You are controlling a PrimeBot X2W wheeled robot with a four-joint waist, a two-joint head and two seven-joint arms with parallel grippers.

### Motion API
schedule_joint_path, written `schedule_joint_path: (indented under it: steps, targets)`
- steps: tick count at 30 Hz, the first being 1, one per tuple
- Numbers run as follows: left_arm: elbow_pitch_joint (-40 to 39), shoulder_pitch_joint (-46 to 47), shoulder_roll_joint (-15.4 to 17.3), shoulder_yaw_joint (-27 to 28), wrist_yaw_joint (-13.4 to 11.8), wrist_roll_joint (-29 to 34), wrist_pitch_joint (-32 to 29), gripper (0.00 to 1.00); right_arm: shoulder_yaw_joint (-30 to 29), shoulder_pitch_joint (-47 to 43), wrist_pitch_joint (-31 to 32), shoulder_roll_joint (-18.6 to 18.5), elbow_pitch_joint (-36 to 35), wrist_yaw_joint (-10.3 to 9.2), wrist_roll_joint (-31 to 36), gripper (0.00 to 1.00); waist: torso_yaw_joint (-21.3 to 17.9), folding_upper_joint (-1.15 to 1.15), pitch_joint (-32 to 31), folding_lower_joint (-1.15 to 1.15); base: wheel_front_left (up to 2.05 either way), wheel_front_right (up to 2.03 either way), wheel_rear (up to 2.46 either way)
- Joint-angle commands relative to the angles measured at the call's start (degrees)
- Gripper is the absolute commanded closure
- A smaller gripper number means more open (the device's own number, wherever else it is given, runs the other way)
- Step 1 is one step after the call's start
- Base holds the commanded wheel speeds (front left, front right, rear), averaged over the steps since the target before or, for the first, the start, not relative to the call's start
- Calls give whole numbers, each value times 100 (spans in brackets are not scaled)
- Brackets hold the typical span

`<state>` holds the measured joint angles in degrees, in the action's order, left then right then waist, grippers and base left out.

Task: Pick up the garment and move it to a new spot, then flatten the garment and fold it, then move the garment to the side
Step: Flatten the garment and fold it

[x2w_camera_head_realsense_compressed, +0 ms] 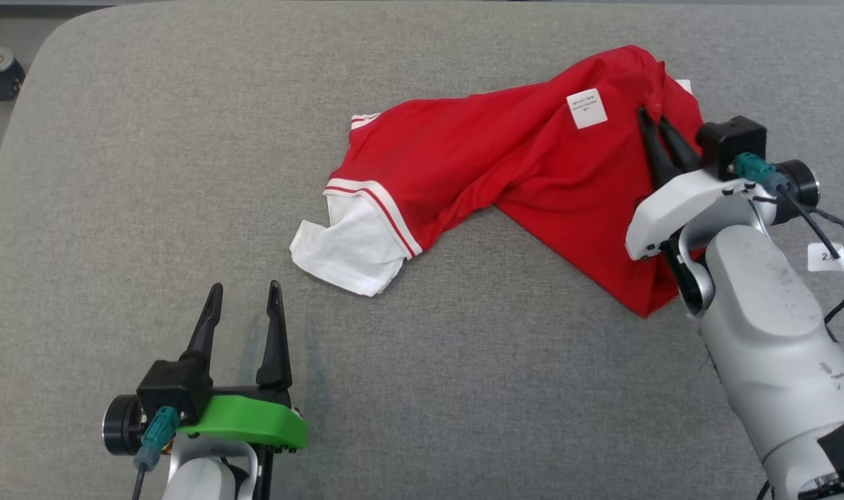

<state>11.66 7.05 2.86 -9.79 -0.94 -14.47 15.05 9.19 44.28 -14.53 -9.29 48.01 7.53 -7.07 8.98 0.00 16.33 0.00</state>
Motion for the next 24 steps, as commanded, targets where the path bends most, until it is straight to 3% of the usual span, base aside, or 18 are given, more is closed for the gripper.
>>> schedule_joint_path:
  steps: [1, 8, 15, 18, 22, 24]
  targets:
    - [6, -41, 9, 34, 25, 35, 16, 0, 92, -278, -38, 31, -279, -9, -75, 100, -230, 0, -170, 0, 0, 0, 0]
    - [-4, -157, 20, 180, 45, 116, 16, 0, 552, -1747, 2, -16, -2223, -9, -225, 100, -694, 0, -399, 0, 0, 0, 0]
    - [-38, -211, 48, 296, 86, 180, 16, 0, 725, -3466, 802, -209, -4254, -9, -192, 100, -1136, 0, -471, 0, 0, 0, 0]
    - [-43, -191, 58, 328, 105, 200, 10, 0, 818, -3980, 1142, -240, -4684, -9, -257, 100, -1294, 0, -477, 0, 0, 0, 0]
    - [-36, -135, 52, 319, 123, 230, 10, 0, 752, -4401, 1294, -234, -4748, -9, -265, 100, -1416, 0, -467, 0, 0, 0, 0]
    - [-27, -117, 49, 329, 124, 232, 10, 0, 640, -4504, 1171, -199, -4647, -9, -216, 62, -1451, 0, -465, 0, 0, 0, 0]
